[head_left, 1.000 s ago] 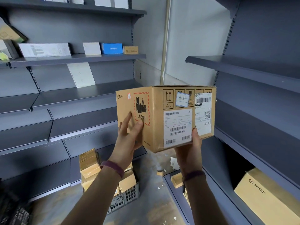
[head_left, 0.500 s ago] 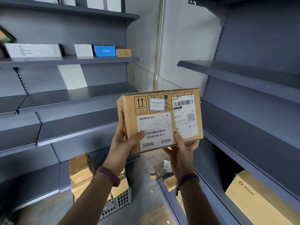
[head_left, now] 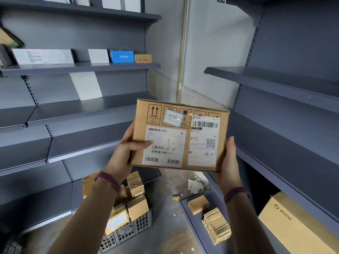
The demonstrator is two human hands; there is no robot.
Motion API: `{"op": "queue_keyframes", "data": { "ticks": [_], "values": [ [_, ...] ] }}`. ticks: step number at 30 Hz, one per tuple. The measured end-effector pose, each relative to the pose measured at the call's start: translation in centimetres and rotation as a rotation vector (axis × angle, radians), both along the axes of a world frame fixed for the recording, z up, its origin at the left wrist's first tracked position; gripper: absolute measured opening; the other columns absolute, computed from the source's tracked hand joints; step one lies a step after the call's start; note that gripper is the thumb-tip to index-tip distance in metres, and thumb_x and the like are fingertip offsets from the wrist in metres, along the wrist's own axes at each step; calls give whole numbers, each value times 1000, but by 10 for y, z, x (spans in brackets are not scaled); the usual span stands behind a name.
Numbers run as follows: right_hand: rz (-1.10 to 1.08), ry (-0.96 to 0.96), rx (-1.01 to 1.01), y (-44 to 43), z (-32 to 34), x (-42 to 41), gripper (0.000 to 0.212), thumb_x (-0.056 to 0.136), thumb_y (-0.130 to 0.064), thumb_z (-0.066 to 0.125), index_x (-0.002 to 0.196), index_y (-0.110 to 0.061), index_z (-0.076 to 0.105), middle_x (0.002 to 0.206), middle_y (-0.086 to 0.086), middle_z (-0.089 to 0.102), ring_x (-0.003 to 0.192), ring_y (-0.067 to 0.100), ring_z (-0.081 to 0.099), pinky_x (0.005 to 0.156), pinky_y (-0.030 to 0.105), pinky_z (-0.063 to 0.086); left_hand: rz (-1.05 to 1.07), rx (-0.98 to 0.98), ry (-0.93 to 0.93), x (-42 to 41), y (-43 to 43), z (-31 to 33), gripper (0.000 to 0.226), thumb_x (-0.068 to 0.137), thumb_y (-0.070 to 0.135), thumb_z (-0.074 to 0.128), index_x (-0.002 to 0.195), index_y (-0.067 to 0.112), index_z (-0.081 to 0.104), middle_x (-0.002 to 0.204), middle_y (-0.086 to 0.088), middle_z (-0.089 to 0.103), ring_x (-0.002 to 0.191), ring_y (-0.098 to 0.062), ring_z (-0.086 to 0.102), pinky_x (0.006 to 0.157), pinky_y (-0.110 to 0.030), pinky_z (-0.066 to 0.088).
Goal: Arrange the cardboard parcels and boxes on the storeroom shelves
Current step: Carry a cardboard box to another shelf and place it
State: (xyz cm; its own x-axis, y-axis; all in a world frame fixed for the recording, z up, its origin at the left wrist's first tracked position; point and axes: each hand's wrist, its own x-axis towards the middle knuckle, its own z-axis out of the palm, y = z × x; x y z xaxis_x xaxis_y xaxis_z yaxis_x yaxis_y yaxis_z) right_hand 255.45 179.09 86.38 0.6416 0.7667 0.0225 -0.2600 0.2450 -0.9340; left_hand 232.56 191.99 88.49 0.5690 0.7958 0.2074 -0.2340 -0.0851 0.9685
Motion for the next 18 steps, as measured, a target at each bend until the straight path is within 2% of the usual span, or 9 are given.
{"op": "queue_keyframes", "data": {
  "ticks": [3,6,8,9,11,13,15,18],
  "values": [
    [17,37,-32,-3,7,4,61,96,-68,34,122,-23,66,114,9,74,107,29,70,99,51,51,4,-22,8,-3,2,0,70,67,10,64,135,26,54,123,-5,69,112,-29,67,79,-38,55],
    [-8,-13,-105,-2,12,9,76,77,-83,42,130,-32,58,115,3,74,104,25,71,96,49,52,-21,-46,50,-4,1,-2,74,69,12,66,140,24,49,128,-8,66,115,-31,64,82,-42,54],
    [19,-35,-112,-2,11,11,86,67,-89,44,134,-36,55,114,1,74,104,24,72,98,52,52,-4,-90,76,-4,-1,1,66,76,26,68,139,26,46,126,-8,67,113,-32,66,78,-38,57],
    [29,-43,-117,-4,11,11,87,67,-90,43,133,-36,55,113,0,74,103,24,72,98,52,51,14,-117,95,-3,-2,4,61,83,41,66,139,27,46,125,-8,68,112,-31,67,76,-37,58],
    [13,-46,-113,-5,12,6,76,77,-87,40,128,-35,61,109,1,76,102,23,72,99,51,52,44,-157,140,-3,-1,11,58,94,68,44,136,29,53,121,-7,71,106,-28,70,76,-38,58],
    [-3,-5,-107,-6,15,-1,66,85,-80,40,117,-29,69,103,3,77,99,24,73,97,49,53,75,-196,165,0,3,15,66,94,74,23,124,31,63,106,-6,76,94,-26,74,73,-38,57],
    [8,17,-107,-6,18,-6,73,75,-81,44,114,-25,71,105,6,76,99,26,73,99,51,52,91,-203,191,5,10,16,70,93,76,19,120,30,65,99,-6,78,89,-28,75,71,-38,57],
    [-13,20,-100,-6,21,-12,79,67,-84,47,111,-25,75,110,8,75,102,29,72,100,53,51,72,-181,215,8,18,17,76,86,81,23,127,28,60,105,-9,77,93,-31,75,78,-45,59]
  ]
}}
